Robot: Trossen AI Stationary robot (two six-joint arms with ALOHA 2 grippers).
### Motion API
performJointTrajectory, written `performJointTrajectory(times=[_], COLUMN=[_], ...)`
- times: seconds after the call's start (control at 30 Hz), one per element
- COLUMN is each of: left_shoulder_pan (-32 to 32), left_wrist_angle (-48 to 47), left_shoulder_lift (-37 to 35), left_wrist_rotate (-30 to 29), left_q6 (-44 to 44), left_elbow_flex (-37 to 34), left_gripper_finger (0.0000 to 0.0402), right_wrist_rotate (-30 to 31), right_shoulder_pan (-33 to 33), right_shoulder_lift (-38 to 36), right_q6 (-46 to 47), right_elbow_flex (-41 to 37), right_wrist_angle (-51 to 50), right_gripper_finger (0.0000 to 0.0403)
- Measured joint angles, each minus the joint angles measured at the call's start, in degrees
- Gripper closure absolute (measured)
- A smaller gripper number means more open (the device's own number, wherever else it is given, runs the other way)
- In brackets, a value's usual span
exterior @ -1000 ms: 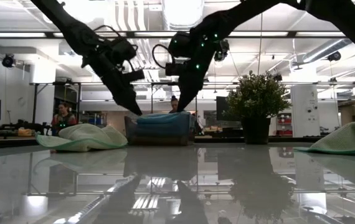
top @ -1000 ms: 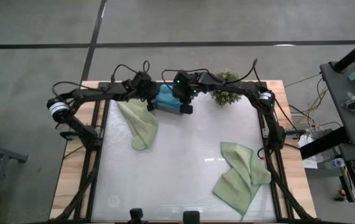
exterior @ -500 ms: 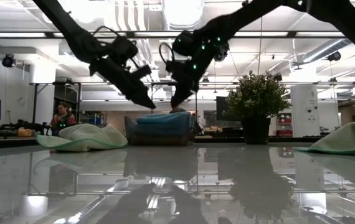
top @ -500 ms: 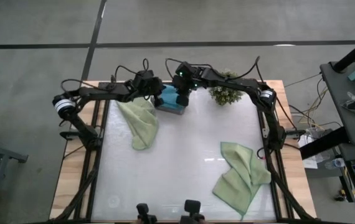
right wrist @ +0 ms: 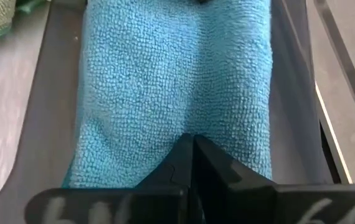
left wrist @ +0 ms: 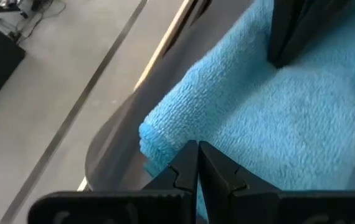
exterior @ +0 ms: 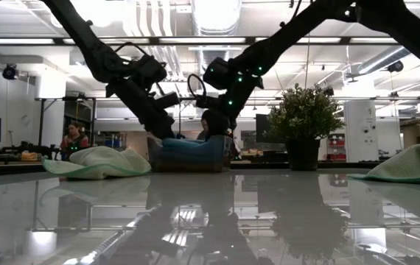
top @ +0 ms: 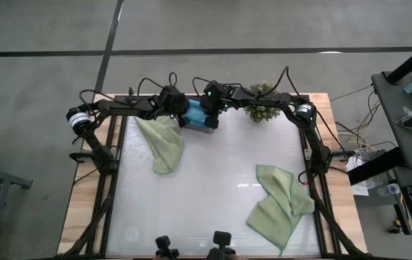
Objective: Fold microfiber towels
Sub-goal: Put the folded blue microfiber towel into the black bin
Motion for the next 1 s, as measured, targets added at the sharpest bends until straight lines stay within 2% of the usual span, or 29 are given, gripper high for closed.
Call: performJointTrajectory(times=[0.37,0.43,0.5,0.6,0.7,1.0], left_shoulder_pan=[-0.52,-0.76,-0.90,-1.11,-1.20,-1.20], left_wrist_angle=[-10.50,-12.10,-12.83,-12.01,-9.90,-8.60], left_shoulder_lift=[-9.36,-10.99,-11.90,-11.12,-8.93,-4.00], left_wrist_rotate=[-0.81,1.49,6.41,12.24,12.48,11.34], left_q6=[1.71,1.80,1.80,1.84,1.62,0.36], left_elbow_flex=[0.08,0.04,-0.48,-1.31,-1.40,-1.38], left_gripper_finger=[0.0402,0.0401,0.0402,0.0402,0.0401,0.0402], right_wrist_rotate=[0.09,-0.05,-0.50,-2.29,-4.46,-4.50], right_shoulder_pan=[0.36,0.74,1.35,2.34,3.20,3.78], right_shoulder_lift=[-5.70,-6.88,-7.54,-7.41,-6.41,-2.79], right_q6=[-0.07,0.02,-0.04,-0.42,-1.37,-0.07], right_elbow_flex=[-0.02,-0.07,-0.11,-0.11,-0.13,-0.15], right_wrist_angle=[-3.61,-4.85,-5.19,-5.32,-5.43,-6.40], right_gripper_finger=[0.0394,0.0394,0.0394,0.0394,0.0394,0.0394])
